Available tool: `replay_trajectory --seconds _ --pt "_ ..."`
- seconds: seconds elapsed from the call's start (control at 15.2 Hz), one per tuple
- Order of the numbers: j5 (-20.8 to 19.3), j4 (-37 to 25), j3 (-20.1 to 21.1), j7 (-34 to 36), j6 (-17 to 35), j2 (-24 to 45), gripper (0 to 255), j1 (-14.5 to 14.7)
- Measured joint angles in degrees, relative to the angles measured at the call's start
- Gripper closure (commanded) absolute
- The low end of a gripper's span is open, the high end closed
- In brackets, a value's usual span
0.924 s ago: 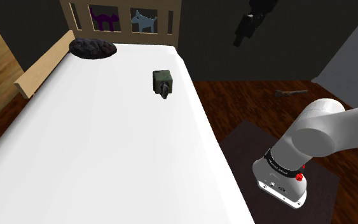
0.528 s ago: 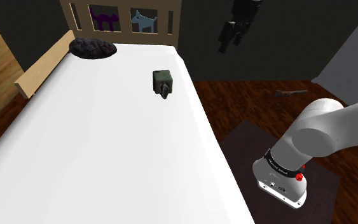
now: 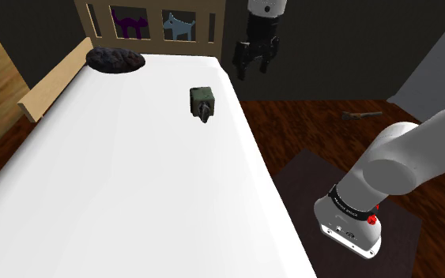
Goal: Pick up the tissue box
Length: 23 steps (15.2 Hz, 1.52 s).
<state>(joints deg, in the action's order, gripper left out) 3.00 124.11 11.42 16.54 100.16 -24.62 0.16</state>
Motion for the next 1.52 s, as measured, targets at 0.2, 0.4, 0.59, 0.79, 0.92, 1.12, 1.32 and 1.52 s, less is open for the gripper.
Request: replay_trajectory --seconds 0.2,0.4,0.59,0.79,0.92,1.12,1.32,1.52 --pt "1.8 -3.2 1.9 4.7 0.7 6.3 0 0.2" --pt "3.2 -7.6 3.6 9.4 1.2 13.3 0 0.6" --pt "4.6 -11.0 4.9 13.6 1.8 19.4 0 1.2" --pt "5.4 -16.1 5.6 17.3 1.4 25.6 0 1.7" --pt "5.5 -16.2 5.8 17.9 2.6 27.2 0 1.9" --pt "5.5 -14.7 5.8 17.9 4.8 28.0 0 2.0" --pt "5.5 -13.3 5.9 17.9 6.8 28.7 0 2.1" --pt "5.4 -13.0 5.9 17.8 7.3 28.8 255 2.1"
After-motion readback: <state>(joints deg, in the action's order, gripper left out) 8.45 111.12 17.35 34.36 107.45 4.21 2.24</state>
